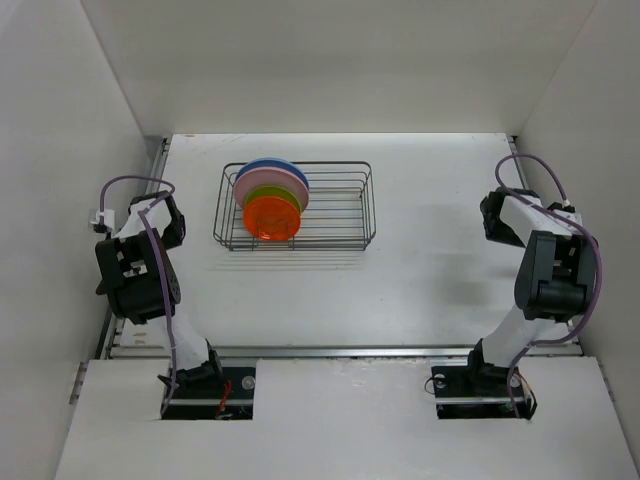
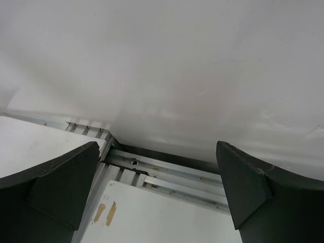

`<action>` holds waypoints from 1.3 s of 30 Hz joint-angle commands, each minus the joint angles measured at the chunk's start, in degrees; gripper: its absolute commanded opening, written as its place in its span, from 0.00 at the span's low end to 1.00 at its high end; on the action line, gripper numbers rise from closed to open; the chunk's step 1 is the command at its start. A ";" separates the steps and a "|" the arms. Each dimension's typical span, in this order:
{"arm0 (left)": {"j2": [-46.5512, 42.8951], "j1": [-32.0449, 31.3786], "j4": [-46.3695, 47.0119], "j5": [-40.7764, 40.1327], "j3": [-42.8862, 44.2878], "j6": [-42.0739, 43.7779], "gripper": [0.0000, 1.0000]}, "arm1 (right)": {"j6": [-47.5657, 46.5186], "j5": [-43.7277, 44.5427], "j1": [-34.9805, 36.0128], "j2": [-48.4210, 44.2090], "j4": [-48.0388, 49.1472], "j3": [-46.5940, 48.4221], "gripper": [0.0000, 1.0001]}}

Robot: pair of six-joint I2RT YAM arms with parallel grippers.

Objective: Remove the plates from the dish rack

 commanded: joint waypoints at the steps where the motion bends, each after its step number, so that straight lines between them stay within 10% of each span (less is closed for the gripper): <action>1: -1.46 -0.06 -15.68 -1.50 1.09 -1.53 1.00 | 1.27 0.56 -0.21 0.33 -2.83 2.04 1.00; 7: -1.46 -0.06 -15.68 -1.50 1.79 -0.57 1.00 | 1.27 0.56 -0.21 0.33 -2.83 2.04 1.00; 15: 10.32 -0.06 -15.16 3.67 43.82 51.52 1.00 | -26.11 2.31 4.26 4.54 -2.83 22.83 1.00; 18: 0.11 -0.06 4.80 26.08 47.60 79.92 1.00 | -36.23 -3.02 11.20 6.04 -2.83 39.26 1.00; 20: -8.62 2.83 22.16 73.75 43.13 101.33 1.00 | -64.42 -16.86 15.35 6.84 15.97 45.63 1.00; 24: -18.77 -3.73 13.46 114.74 43.00 132.30 1.00 | -104.68 -65.95 27.52 -4.03 50.29 35.57 1.00; 27: -14.74 -7.43 4.71 108.34 52.76 136.21 1.00 | -111.32 -97.83 31.68 -11.26 63.56 29.82 1.00; 31: -14.73 -9.73 10.68 81.93 47.51 130.66 1.00 | -112.98 -107.44 41.51 -0.69 58.19 38.37 0.93; 39: -11.14 -9.20 17.08 96.25 36.54 124.96 1.00 | -116.15 -106.23 48.13 19.12 48.76 51.78 0.52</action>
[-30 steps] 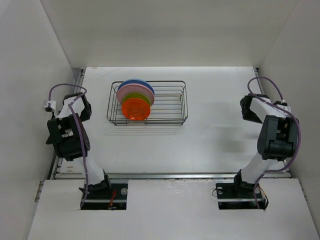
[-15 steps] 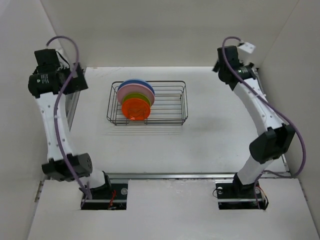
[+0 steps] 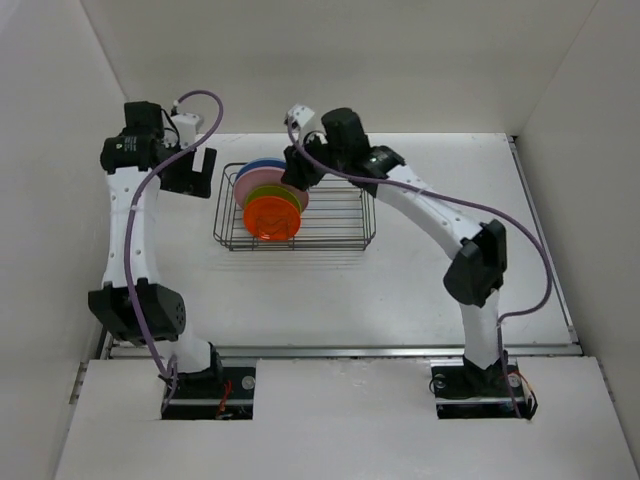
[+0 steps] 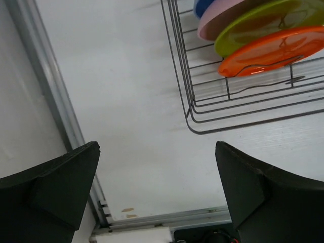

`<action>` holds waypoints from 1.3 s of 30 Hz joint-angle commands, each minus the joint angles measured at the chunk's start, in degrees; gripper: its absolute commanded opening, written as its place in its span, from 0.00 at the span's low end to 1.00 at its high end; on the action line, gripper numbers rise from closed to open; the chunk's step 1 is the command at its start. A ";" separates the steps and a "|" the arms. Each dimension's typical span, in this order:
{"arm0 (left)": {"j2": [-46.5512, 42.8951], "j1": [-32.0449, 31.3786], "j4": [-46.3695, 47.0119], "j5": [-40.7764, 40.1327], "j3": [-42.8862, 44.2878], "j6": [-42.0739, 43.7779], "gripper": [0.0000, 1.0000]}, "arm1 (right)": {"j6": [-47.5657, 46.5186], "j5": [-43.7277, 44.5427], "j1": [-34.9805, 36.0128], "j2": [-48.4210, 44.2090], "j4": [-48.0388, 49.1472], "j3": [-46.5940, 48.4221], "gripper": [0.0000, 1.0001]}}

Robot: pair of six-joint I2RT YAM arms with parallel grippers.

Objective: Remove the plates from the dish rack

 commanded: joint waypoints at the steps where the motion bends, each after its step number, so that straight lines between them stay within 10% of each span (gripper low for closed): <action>1: 1.74 0.00 6.19 -0.87 -4.40 -3.92 0.97 | -2.13 -2.27 0.68 5.08 -2.89 1.23 0.48; 5: 11.31 1.31 4.56 -1.47 -0.56 -7.97 0.77 | -2.12 0.88 2.00 6.33 -0.18 -1.49 0.44; 19: 21.70 2.02 4.98 9.53 -1.42 -10.34 0.66 | 1.83 6.34 4.37 18.02 3.35 1.05 0.30; 23: 24.34 2.02 4.45 12.09 -0.89 -10.35 0.44 | 3.67 7.47 4.37 18.63 2.30 2.80 0.00; 32: 26.10 2.02 3.92 13.14 0.34 -12.72 0.03 | -1.14 19.43 6.04 6.16 4.67 4.66 0.00; 39: 26.10 2.02 3.92 12.18 -0.19 -14.57 0.00 | 1.89 28.92 6.57 -5.08 13.09 0.27 0.00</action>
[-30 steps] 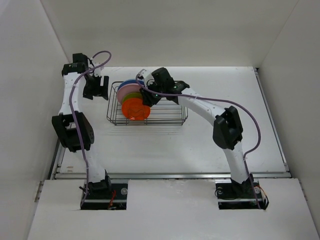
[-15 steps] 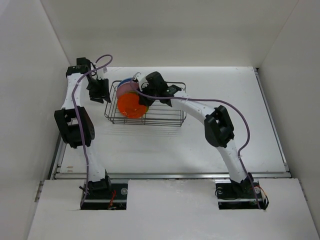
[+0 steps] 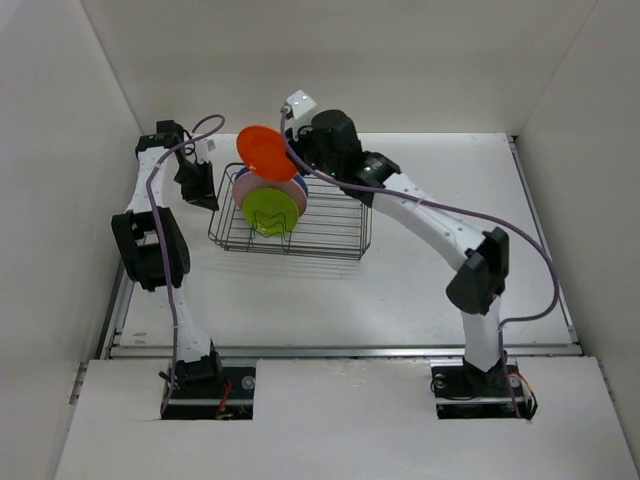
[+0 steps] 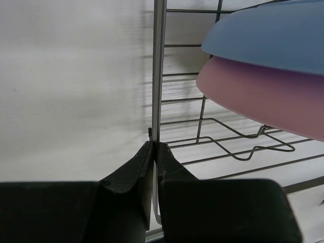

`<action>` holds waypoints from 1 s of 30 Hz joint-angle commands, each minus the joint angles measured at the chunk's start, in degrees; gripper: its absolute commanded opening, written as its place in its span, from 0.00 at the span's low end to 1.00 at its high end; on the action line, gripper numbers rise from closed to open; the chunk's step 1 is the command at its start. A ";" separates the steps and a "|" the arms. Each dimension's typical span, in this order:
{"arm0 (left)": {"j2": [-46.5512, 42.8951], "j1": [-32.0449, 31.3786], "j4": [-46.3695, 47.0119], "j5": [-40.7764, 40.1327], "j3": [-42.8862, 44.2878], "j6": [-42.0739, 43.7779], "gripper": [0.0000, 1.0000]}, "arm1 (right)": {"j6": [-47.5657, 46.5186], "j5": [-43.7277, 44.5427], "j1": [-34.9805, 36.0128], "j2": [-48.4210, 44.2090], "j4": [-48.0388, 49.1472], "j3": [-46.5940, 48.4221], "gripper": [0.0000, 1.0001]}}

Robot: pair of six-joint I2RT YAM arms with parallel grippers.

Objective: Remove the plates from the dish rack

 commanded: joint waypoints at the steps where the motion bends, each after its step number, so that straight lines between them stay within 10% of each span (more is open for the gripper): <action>1: -1.35 -0.10 -0.26 0.44 0.66 -1.94 0.00 | 5.34 6.72 -0.12 -10.05 12.03 -1.85 0.00; 12: -5.66 1.49 5.02 -6.59 -2.32 -8.09 0.00 | 52.90 -25.56 -36.73 -17.37 14.41 -31.60 0.00; 26: -5.66 2.01 4.49 -7.20 -4.60 -9.84 0.00 | 53.53 -26.66 -45.38 -8.85 13.03 -48.61 0.00; 30: -7.41 2.63 5.54 -8.70 -6.44 -13.44 0.00 | 52.05 -24.66 -45.91 -7.43 11.44 -50.21 0.24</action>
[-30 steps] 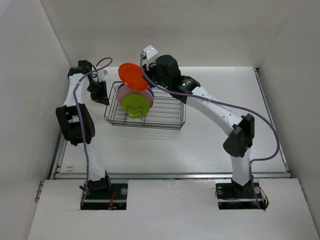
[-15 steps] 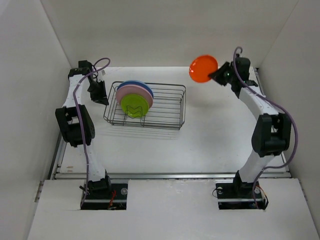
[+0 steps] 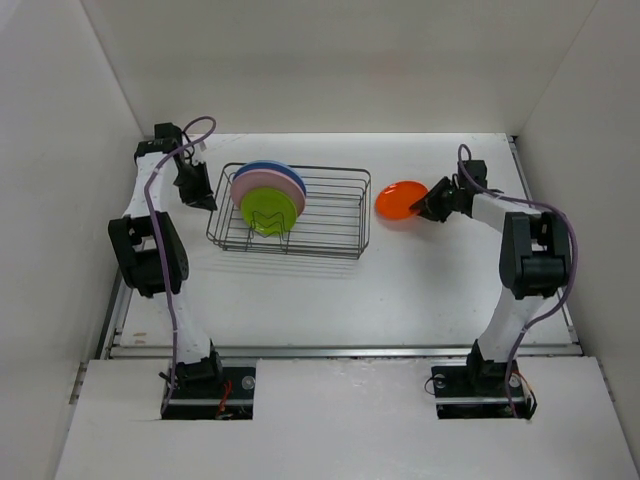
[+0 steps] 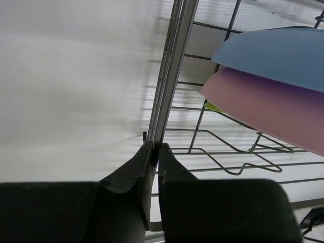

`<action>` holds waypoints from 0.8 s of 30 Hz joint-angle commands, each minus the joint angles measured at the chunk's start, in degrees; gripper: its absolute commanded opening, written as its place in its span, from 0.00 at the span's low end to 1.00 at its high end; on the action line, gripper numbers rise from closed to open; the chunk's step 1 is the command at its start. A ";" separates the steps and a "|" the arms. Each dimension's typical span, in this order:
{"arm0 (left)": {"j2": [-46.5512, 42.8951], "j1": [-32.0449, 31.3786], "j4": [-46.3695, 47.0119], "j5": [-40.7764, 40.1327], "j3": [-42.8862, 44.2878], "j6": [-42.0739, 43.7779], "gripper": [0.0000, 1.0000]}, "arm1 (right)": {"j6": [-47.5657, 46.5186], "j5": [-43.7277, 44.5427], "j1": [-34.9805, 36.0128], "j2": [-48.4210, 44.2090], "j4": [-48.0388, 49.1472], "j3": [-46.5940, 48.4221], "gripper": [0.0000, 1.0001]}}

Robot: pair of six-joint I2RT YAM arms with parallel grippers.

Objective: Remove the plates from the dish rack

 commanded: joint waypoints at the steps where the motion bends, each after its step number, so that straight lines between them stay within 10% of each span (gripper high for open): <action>1: -6.25 2.80 1.59 -4.64 -4.43 -4.44 0.00 | -1.16 1.94 -0.71 0.61 -0.58 -1.38 0.33; 5: -9.16 2.81 3.53 -4.64 -8.23 -5.06 0.00 | -4.58 8.80 -0.19 -1.50 -5.68 -0.24 0.61; 17: -8.03 2.81 2.38 -5.78 -6.92 -3.40 0.00 | -14.95 40.34 16.66 -6.86 -21.33 19.87 0.74; 24: -7.50 2.81 2.48 -6.31 -5.60 -2.25 0.00 | -37.00 30.32 32.75 -5.91 -9.65 29.18 0.74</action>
